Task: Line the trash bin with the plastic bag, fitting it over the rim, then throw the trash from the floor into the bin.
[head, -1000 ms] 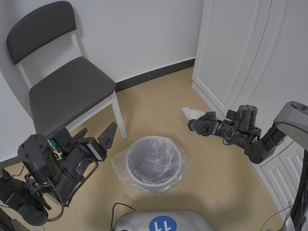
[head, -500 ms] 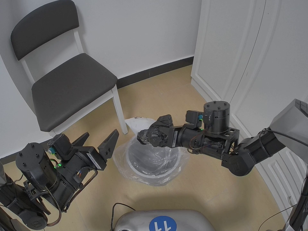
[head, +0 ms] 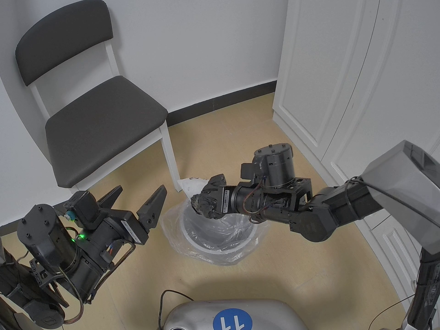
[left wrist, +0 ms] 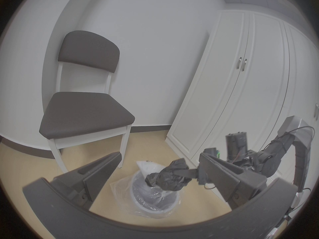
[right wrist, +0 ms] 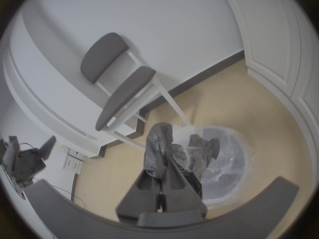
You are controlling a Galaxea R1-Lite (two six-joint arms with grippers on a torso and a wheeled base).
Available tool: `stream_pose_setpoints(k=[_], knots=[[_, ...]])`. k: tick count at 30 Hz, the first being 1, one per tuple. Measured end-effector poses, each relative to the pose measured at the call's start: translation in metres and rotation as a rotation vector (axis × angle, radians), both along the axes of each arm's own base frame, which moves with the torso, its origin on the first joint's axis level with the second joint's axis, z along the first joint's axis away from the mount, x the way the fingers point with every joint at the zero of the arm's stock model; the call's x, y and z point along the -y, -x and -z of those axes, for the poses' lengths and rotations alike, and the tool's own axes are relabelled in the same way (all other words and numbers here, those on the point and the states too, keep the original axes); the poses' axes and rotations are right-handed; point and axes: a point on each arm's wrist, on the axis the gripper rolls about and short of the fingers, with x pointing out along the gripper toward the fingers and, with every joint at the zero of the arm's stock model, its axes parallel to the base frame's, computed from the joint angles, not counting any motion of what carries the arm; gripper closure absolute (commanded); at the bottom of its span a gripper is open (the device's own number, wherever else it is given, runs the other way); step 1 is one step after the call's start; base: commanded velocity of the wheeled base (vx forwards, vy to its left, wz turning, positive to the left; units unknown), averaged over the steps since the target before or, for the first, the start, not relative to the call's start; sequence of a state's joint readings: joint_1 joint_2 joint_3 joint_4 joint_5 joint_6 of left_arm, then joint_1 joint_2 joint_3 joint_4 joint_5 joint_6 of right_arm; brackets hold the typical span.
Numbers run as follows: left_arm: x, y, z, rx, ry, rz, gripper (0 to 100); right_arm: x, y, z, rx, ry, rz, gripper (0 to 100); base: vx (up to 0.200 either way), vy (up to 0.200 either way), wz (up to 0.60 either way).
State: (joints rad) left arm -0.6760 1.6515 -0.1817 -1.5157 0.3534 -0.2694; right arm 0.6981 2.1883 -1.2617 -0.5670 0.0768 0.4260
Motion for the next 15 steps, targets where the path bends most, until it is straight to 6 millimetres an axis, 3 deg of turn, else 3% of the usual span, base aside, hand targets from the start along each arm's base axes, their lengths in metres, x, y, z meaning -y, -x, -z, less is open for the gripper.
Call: stream_pose_setpoints(k=[5,15], knots=[[-0.002,0.003,-0.002,0.013,-0.014,0.002,0,-0.005,-0.007,0.025,-0.106,0.079,0.008,100,0.000,0.000,0.00],[-0.003,0.006,-0.002,0.014,-0.020,0.007,0,0.003,-0.025,0.046,-0.230,0.178,0.044,100,0.000,0.000,0.00]])
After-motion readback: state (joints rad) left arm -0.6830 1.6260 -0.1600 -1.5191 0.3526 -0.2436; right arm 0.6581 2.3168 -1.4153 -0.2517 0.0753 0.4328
